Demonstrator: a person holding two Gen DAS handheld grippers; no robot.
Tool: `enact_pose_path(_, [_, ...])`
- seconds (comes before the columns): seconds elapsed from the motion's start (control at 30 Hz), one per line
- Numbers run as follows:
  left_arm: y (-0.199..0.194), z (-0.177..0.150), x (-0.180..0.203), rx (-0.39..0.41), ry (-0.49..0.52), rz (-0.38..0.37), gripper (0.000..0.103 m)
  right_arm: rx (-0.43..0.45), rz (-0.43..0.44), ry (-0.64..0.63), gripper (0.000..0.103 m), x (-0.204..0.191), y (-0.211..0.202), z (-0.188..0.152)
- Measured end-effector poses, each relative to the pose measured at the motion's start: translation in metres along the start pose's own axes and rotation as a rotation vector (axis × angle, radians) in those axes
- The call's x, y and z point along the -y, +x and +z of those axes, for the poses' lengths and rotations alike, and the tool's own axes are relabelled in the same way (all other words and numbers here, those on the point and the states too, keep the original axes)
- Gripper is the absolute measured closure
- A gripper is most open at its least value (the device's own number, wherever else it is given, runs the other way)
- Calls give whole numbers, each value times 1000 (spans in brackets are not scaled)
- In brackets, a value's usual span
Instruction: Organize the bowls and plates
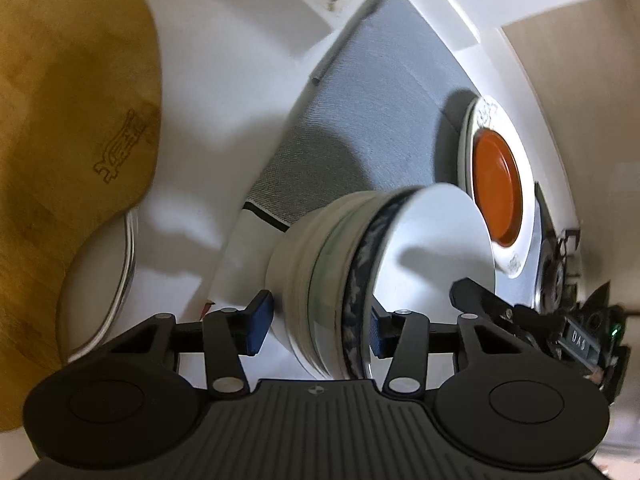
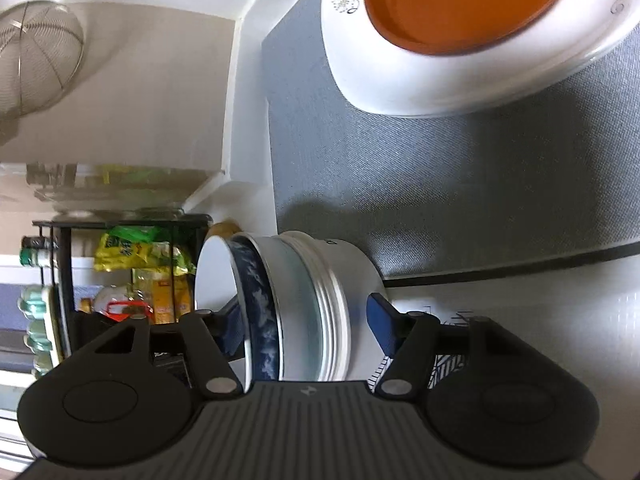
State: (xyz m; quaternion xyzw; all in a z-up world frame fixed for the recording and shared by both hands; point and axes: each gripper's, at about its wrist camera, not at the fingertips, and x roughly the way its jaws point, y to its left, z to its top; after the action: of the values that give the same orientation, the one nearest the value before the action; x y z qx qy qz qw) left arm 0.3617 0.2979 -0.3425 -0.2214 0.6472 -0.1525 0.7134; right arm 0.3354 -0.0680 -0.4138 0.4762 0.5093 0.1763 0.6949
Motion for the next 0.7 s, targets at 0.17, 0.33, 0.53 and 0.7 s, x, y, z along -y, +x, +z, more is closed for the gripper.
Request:
enact_pose_path(0.17, [-8, -9, 27, 32, 129, 97, 61, 17, -47, -79, 53, -13, -10, 1])
enact_pose_path(0.33, [-9, -15, 45, 43, 184, 154, 61, 29, -80, -76, 58, -13, -17, -3])
enact_pose_path(0.53, [-9, -21, 69, 70, 257, 209, 60, 49, -88, -77, 60, -11, -24, -4])
enact_pose_path(0.7, [-8, -19, 78, 64, 268, 201, 60, 74, -87, -77, 61, -11, -33, -1])
